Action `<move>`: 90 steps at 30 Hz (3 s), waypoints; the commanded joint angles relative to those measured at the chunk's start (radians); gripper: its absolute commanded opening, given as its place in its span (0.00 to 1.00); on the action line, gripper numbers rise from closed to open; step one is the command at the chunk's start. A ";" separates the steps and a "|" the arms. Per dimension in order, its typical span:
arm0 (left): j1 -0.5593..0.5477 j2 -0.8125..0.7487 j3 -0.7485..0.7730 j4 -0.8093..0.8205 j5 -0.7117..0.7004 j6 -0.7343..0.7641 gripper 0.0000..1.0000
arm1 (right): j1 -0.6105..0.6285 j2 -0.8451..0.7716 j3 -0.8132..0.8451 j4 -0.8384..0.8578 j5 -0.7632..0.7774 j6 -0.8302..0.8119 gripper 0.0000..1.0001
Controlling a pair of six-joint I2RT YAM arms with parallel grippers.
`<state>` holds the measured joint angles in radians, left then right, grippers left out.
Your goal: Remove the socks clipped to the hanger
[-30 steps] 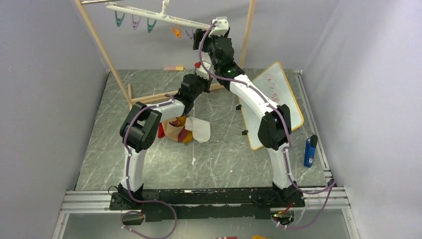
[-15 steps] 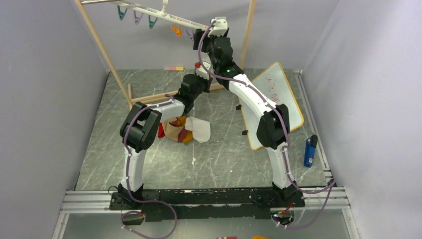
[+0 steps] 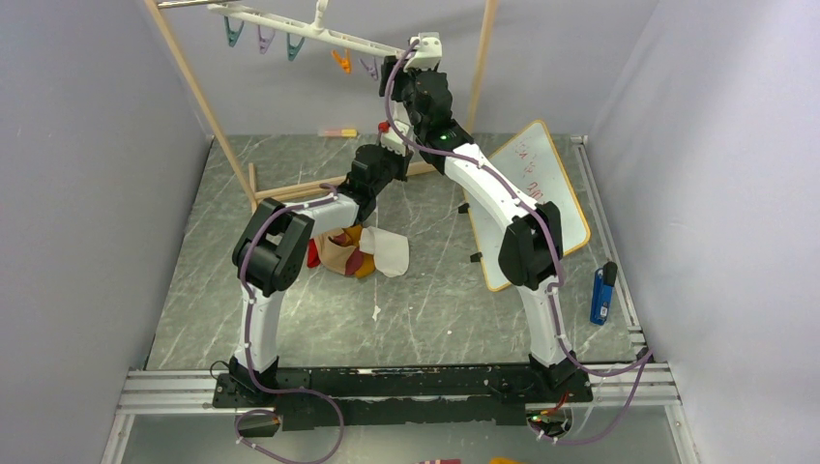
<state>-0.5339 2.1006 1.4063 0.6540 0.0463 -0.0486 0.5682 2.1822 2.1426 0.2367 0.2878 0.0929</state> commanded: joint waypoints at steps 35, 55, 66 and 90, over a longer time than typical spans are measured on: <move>-0.009 -0.065 -0.007 0.028 -0.015 -0.016 0.05 | -0.002 -0.033 0.003 0.043 -0.023 -0.015 0.00; -0.009 -0.066 -0.001 0.021 -0.014 -0.014 0.05 | -0.007 -0.084 -0.053 0.059 -0.160 -0.016 1.00; -0.009 -0.119 -0.053 -0.002 -0.038 -0.005 0.05 | -0.036 -0.339 -0.393 0.176 -0.223 0.028 1.00; -0.016 -0.714 -0.640 -0.154 -0.003 -0.100 0.05 | -0.049 -0.766 -0.997 0.242 -0.183 0.156 1.00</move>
<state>-0.5385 1.4555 0.8425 0.5430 -0.0055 -0.0929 0.5205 1.4925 1.1858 0.4446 0.0959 0.2211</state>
